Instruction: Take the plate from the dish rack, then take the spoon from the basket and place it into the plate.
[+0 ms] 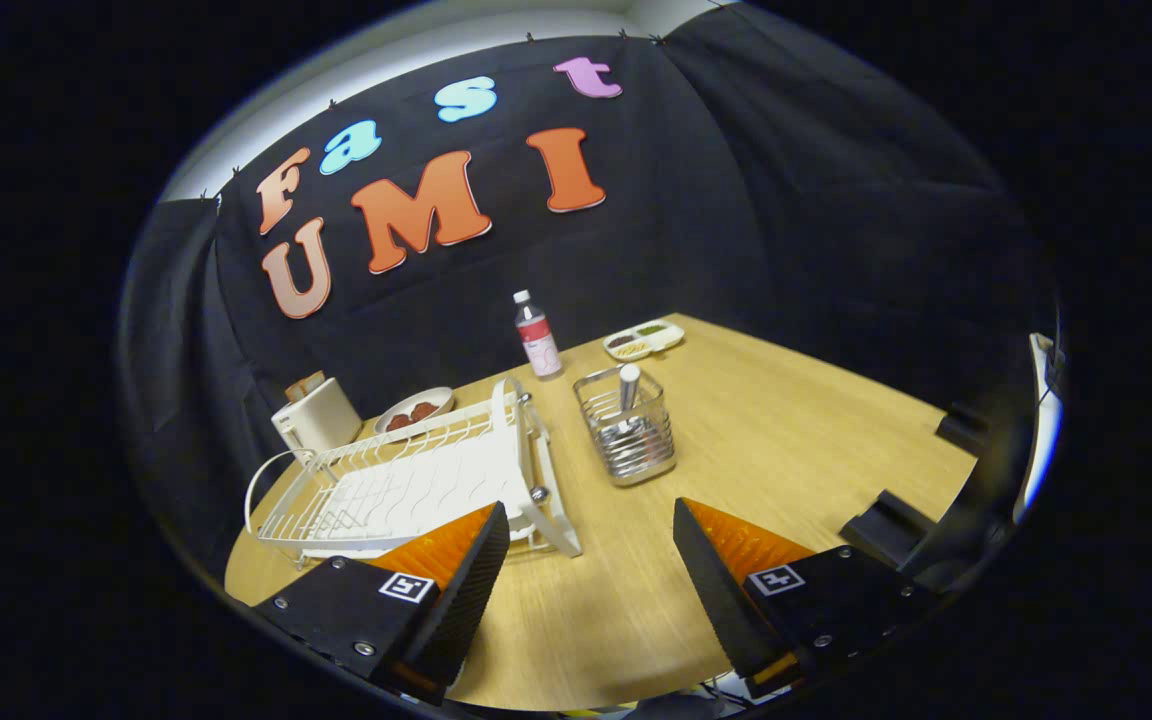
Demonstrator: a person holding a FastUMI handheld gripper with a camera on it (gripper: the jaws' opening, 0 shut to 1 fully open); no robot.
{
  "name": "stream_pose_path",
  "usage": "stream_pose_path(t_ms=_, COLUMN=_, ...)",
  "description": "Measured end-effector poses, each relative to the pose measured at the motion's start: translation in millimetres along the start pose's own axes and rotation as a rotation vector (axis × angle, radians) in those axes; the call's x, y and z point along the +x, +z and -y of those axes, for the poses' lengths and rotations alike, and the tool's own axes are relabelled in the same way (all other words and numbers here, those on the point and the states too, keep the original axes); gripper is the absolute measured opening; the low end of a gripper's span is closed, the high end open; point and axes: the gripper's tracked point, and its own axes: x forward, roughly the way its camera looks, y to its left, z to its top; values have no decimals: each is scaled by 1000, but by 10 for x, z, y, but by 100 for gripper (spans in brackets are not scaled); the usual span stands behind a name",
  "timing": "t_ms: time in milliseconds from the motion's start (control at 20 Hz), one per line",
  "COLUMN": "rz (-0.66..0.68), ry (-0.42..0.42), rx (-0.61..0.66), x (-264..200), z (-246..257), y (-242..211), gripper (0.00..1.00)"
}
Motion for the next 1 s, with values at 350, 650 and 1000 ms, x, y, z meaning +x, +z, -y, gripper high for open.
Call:
stream_pose_path(t_ms=350, rz=167, ry=-14, rx=-111, x=512, z=199, y=424, gripper=93)
stream_pose_path(t_ms=650, rz=160, ry=56, rx=-136, x=986, z=191, y=351, gripper=66)
stream_pose_path(t_ms=1000, rz=205, ry=80, rx=-158, x=1242, z=97, y=462, gripper=41)
